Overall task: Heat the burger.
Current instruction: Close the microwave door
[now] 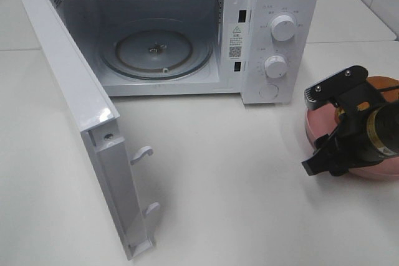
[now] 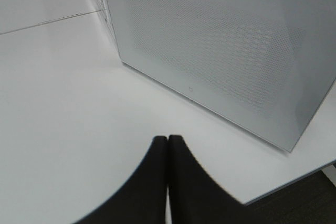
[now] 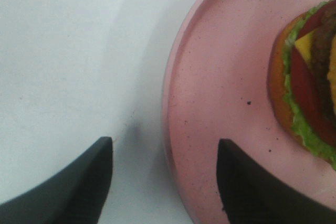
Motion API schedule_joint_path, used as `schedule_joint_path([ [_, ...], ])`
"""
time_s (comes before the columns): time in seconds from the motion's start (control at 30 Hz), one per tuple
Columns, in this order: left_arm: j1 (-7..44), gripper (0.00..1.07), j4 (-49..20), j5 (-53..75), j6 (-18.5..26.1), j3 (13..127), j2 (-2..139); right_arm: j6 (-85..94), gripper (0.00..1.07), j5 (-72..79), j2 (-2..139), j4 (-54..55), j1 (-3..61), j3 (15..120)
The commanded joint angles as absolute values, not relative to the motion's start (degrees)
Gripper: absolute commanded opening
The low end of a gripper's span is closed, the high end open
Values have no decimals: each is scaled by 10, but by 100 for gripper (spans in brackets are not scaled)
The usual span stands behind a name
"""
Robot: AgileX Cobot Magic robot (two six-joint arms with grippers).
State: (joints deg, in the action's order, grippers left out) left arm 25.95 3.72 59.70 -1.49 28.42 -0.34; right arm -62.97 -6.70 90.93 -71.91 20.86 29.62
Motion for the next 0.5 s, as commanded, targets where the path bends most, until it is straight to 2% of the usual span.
schedule_joint_path([
  [0.03,257,0,33,592,-18,283,-14,-627,65,-62,891,-710,208,301],
  [0.17,257,0,33,592,-18,283,-14,-628,71,-51,845,-664,208,301],
  [0.5,257,0,33,592,-18,283,-14,-606,71,-57,761,-548,208,301],
])
